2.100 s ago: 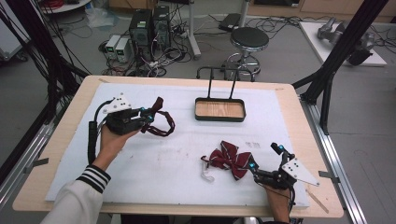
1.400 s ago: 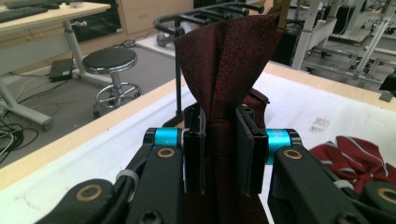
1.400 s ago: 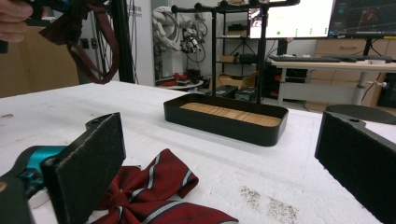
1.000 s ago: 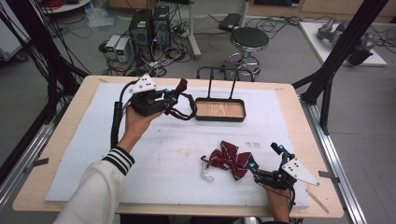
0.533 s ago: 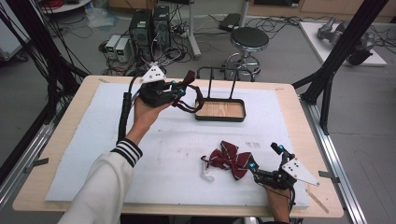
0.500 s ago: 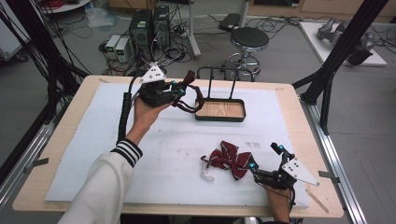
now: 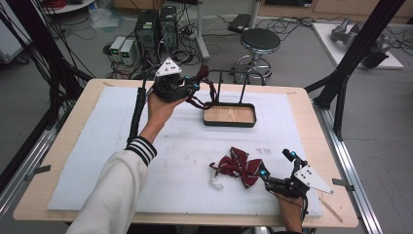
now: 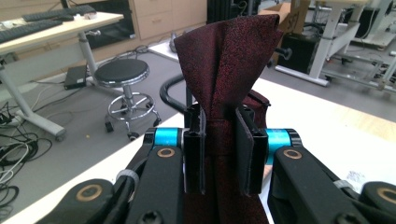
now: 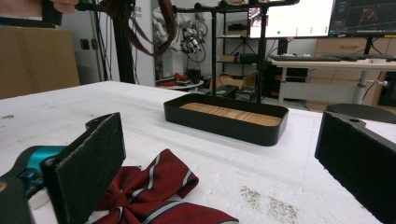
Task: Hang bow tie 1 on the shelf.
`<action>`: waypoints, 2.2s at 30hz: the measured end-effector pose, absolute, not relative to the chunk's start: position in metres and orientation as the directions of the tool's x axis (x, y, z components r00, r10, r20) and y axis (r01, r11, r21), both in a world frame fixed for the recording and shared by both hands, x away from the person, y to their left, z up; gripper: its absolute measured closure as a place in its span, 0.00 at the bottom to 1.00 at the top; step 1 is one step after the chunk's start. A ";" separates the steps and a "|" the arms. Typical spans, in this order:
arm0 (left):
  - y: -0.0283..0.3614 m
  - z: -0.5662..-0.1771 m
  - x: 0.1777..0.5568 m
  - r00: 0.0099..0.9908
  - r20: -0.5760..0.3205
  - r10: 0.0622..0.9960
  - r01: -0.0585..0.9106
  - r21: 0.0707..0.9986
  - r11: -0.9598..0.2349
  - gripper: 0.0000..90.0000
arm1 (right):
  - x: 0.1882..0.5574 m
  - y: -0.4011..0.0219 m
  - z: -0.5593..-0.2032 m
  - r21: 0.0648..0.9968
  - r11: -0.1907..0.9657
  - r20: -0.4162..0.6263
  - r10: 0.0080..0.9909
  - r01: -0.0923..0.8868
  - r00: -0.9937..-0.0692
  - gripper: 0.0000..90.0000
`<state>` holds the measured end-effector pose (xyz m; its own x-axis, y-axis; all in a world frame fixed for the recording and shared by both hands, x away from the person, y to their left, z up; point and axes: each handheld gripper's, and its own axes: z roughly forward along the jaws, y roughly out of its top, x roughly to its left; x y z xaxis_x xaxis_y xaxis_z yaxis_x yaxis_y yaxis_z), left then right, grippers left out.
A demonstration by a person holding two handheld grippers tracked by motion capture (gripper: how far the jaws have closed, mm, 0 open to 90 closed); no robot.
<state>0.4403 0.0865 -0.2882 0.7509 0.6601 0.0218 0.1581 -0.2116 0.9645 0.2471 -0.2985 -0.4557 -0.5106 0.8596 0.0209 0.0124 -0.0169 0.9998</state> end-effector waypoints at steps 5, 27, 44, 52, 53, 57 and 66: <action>0.082 -0.285 0.446 0.728 0.021 0.686 0.174 0.961 -0.213 0.84 | 0.247 -0.299 -0.456 1.000 -0.017 0.022 0.859 0.013 -0.511 0.01; 0.068 -0.283 0.472 0.610 0.012 0.792 0.226 0.956 -0.188 0.84 | 0.247 -0.298 -0.456 1.000 -0.015 0.019 0.860 0.012 -0.510 0.01; 0.072 -0.287 0.479 0.583 0.021 0.812 0.254 0.945 -0.207 0.84 | 0.247 -0.298 -0.455 0.999 -0.019 0.030 0.859 0.025 -0.511 0.01; 0.070 -0.292 0.481 0.576 0.028 0.817 0.272 0.936 -0.224 0.83 | 0.247 -0.298 -0.455 0.999 -0.019 0.030 0.859 0.027 -0.511 0.01; 0.070 -0.293 0.482 0.574 0.031 0.818 0.276 0.933 -0.229 0.83 | 0.247 -0.298 -0.455 0.999 -0.018 0.029 0.860 0.027 -0.510 0.01; 0.069 -0.297 0.482 0.566 0.034 0.823 0.291 0.927 -0.238 0.83 | 0.247 -0.298 -0.455 1.000 -0.017 0.027 0.859 0.023 -0.511 0.01; 0.070 -0.301 0.483 0.558 0.036 0.829 0.311 0.917 -0.250 0.80 | 0.247 -0.298 -0.455 0.999 -0.020 0.031 0.858 0.027 -0.512 0.01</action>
